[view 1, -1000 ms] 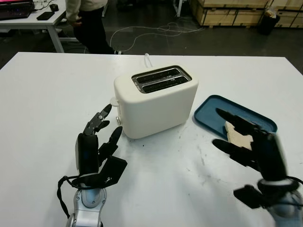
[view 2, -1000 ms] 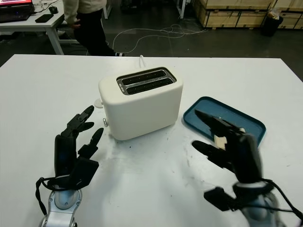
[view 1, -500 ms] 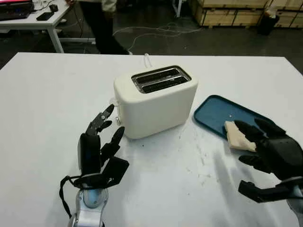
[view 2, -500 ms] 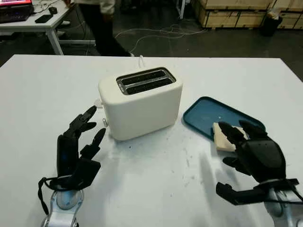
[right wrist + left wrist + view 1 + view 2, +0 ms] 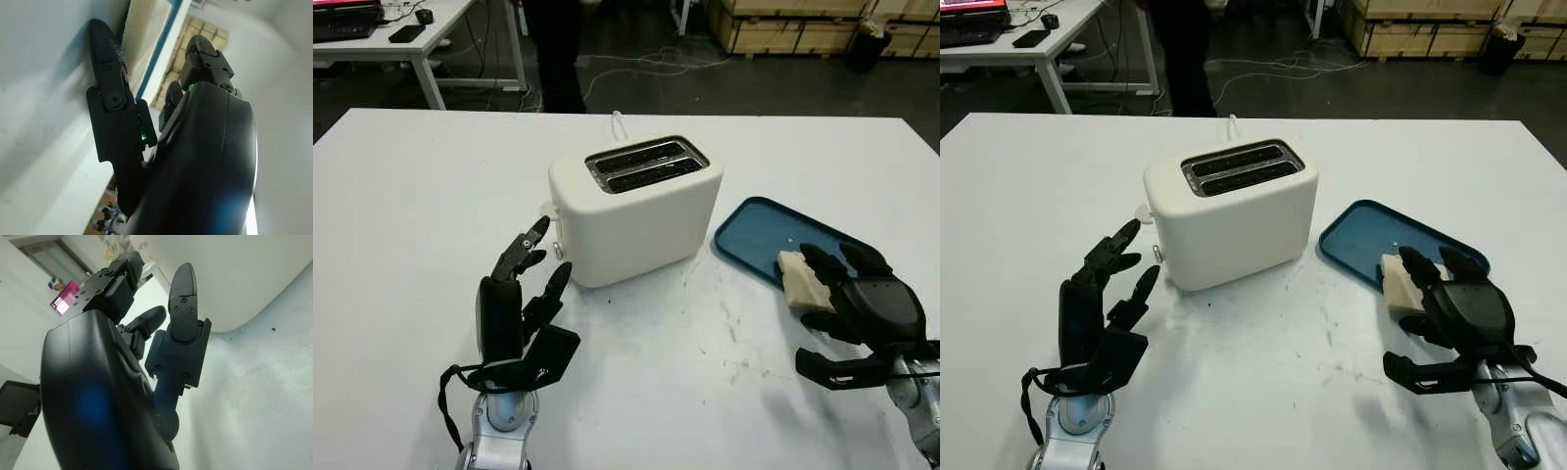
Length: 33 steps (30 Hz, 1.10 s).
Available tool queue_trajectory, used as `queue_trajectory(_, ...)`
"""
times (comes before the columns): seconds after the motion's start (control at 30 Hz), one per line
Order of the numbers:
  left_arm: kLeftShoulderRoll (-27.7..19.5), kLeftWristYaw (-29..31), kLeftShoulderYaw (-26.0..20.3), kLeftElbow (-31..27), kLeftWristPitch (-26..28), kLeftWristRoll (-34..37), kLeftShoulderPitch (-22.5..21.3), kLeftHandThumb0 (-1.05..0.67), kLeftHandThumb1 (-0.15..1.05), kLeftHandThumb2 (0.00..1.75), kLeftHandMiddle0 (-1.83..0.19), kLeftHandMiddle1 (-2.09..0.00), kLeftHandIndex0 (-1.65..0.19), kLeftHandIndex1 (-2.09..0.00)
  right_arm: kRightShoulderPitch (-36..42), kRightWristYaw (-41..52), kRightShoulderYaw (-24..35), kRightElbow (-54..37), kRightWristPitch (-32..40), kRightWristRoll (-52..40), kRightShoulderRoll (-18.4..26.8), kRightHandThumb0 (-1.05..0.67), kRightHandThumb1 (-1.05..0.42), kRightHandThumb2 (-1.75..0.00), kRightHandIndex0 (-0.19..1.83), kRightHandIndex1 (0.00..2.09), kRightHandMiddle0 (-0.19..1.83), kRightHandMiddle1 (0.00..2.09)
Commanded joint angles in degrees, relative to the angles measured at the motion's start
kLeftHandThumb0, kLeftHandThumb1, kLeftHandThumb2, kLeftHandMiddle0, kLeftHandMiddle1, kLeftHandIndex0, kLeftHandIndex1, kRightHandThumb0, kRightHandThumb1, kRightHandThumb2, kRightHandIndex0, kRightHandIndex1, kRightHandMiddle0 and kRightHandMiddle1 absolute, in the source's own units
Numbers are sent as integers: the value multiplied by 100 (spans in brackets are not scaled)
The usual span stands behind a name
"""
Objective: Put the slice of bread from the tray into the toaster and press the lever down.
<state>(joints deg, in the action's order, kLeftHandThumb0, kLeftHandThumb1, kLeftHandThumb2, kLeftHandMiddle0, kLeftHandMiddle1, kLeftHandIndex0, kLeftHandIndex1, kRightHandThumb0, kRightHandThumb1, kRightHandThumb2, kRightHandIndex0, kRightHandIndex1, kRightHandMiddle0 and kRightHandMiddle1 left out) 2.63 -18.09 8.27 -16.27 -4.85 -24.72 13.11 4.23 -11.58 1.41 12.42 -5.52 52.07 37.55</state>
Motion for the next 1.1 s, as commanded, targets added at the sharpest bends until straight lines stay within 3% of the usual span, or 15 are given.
queue_trajectory(0.0, 24, -10, 14, 14, -68, 28, -29, -49, 92, 27, -35, -93, -57, -3, -17, -359, -132, 383, -166, -151, -46, -57, -79, 0, 24, 5, 24, 5)
queue_trajectory(0.2, 23, -24, 27, 19, -70, 11, -24, -49, 92, 26, -35, -94, -56, -3, -119, -1394, -383, 823, -392, -157, 51, -41, -84, -1, 56, 9, 50, 8)
queue_trajectory(0.6, 48, -42, 29, -37, -60, 9, 21, -47, 92, 26, -34, -95, -55, -2, -309, -1934, -916, 1179, -244, -47, 352, -38, -91, -1, 112, 16, 95, 10)
queue_trajectory(0.63, 44, -58, 29, -25, -83, -3, 16, -47, 92, 26, -33, -94, -55, -2, -308, -1948, -928, 1163, -217, -56, 349, -39, -91, -2, 107, 42, 101, 8)
queue_trajectory(0.67, 49, -72, 30, -20, -90, -11, 15, -47, 92, 26, -34, -95, -55, -2, -304, -1960, -940, 1145, -189, -56, 347, -39, -92, -3, 90, 92, 109, 7)
queue_trajectory(0.73, 47, -91, 29, -5, -109, -22, 6, -47, 92, 26, -34, -95, -55, -2, -315, -2019, -980, 1152, -159, -36, 356, -39, -92, -4, 80, 126, 115, 8)
queue_trajectory(0.97, 52, -103, 25, 14, -90, -18, -12, -46, 92, 26, -33, -95, -55, -2, -344, -2128, -1073, 1140, -109, -42, 387, -39, -92, -8, 71, 148, 116, 19)
queue_trajectory(1.07, 38, -114, 20, 46, -116, -22, -29, -46, 92, 26, -34, -95, -55, -2, -384, -2217, -1098, 1185, -145, -39, 401, -38, -92, -10, 68, 155, 91, 71)
